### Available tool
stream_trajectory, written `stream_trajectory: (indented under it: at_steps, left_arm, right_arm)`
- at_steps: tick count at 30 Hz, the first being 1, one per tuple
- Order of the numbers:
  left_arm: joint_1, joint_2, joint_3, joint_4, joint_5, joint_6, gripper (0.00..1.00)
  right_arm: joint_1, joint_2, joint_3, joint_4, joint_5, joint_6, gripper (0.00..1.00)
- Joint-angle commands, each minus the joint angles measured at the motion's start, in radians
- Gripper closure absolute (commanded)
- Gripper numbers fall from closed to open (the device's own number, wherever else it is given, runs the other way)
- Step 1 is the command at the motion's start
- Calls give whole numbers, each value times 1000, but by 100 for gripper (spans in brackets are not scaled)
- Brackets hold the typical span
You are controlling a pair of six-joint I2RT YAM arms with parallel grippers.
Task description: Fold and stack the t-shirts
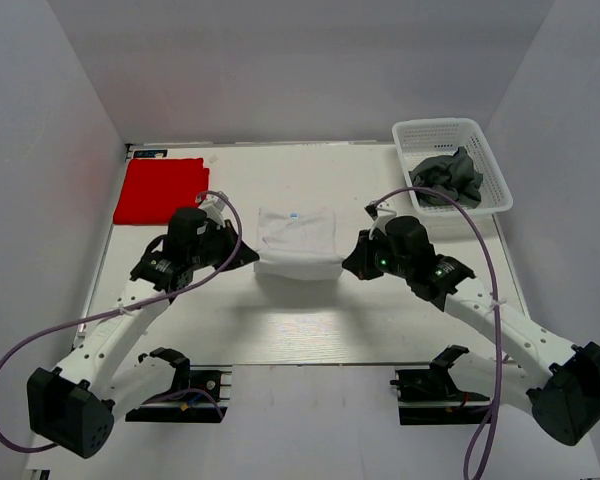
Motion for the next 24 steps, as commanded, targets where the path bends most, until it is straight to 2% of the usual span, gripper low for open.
stream_trajectory:
  at_steps: [1,4,6,13,24]
  left_arm:
    - [1,17,78,21,-104,-2,100]
    - [10,89,121,48,-113,-2,100]
    - [19,134,155,59,-113,-14,100]
    - [28,307,273,68,-259,-27,100]
    - [38,650,533,38,-374,5,100]
  right_arm:
    - [-15,32,69,8,36,-24,100]
    - [-35,74,118,10,56,-32,100]
    - [-37,101,144,19,130,-29,100]
    - [-102,271,238,20,139,-44,100]
    - [-214,555,474,82,-20,-87,100]
